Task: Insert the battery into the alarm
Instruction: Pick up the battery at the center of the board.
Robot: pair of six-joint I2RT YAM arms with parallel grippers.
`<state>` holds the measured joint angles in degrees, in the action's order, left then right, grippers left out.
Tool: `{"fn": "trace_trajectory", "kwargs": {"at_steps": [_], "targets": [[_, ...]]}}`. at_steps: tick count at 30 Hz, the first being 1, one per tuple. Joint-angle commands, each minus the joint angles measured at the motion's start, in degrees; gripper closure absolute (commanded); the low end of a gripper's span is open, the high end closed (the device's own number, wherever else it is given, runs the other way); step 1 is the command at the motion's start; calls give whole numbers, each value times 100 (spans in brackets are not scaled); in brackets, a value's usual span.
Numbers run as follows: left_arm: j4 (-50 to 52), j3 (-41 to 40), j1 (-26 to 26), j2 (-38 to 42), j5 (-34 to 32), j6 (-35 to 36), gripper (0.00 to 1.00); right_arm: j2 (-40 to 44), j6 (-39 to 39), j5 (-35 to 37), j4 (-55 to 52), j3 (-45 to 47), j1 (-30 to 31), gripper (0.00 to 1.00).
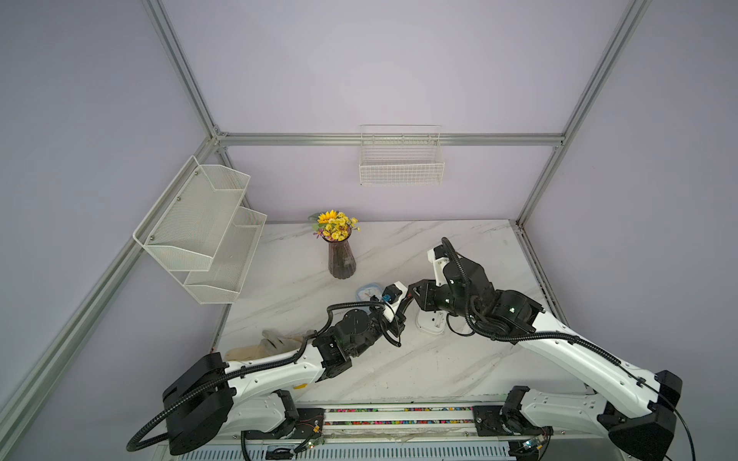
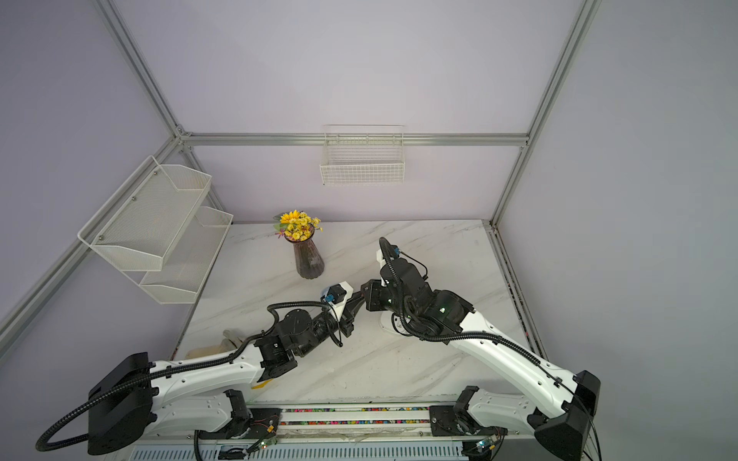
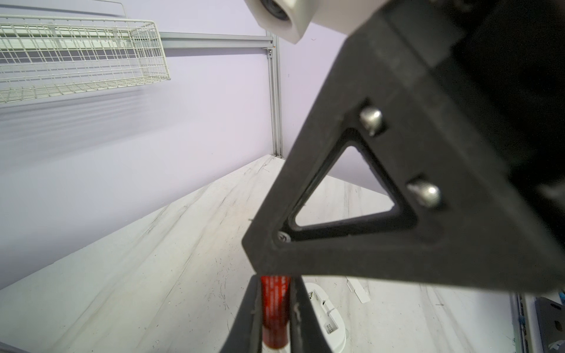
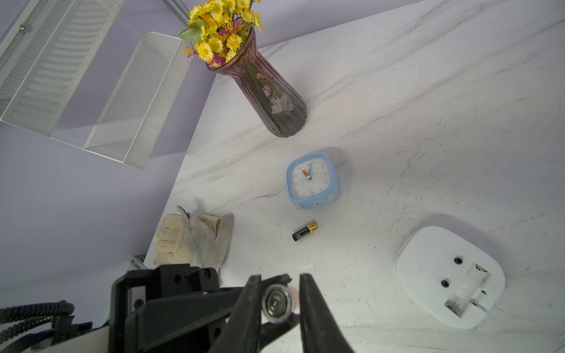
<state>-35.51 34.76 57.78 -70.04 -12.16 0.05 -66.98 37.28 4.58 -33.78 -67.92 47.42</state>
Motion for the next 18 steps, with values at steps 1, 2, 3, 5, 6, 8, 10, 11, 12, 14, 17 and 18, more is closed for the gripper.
{"fn": "trace_trajectory", "kwargs": {"at_steps": [1,2,3,5,6,8,10,11,12,14,17,18], "targets": [[-317,118,5,123,31,-84,100,-59,43,-1,130,90,30,79],[-323,127,5,114,30,-101,100,-69,41,8,139,94,28,80],[-317,136,6,105,30,-124,100,-93,38,36,143,95,31,83],[-317,151,7,92,25,-156,100,-124,43,84,106,69,30,87],[-317,162,12,83,13,-179,100,-131,43,111,88,68,31,89],[-300,175,6,74,-51,-282,100,-136,43,174,95,101,24,91],[-170,213,13,91,-166,-485,85,-120,51,185,129,184,31,92],[-95,231,5,103,-229,-615,69,-122,62,223,142,215,26,92],[18,242,5,129,-348,-809,49,-118,69,367,132,270,30,93],[253,207,10,213,-470,-1161,27,-129,67,673,113,372,14,93],[479,-50,6,362,-360,-1630,21,-193,59,910,189,690,-238,93],[661,-107,10,393,-365,-1842,20,-251,55,752,284,839,-447,93]]}}
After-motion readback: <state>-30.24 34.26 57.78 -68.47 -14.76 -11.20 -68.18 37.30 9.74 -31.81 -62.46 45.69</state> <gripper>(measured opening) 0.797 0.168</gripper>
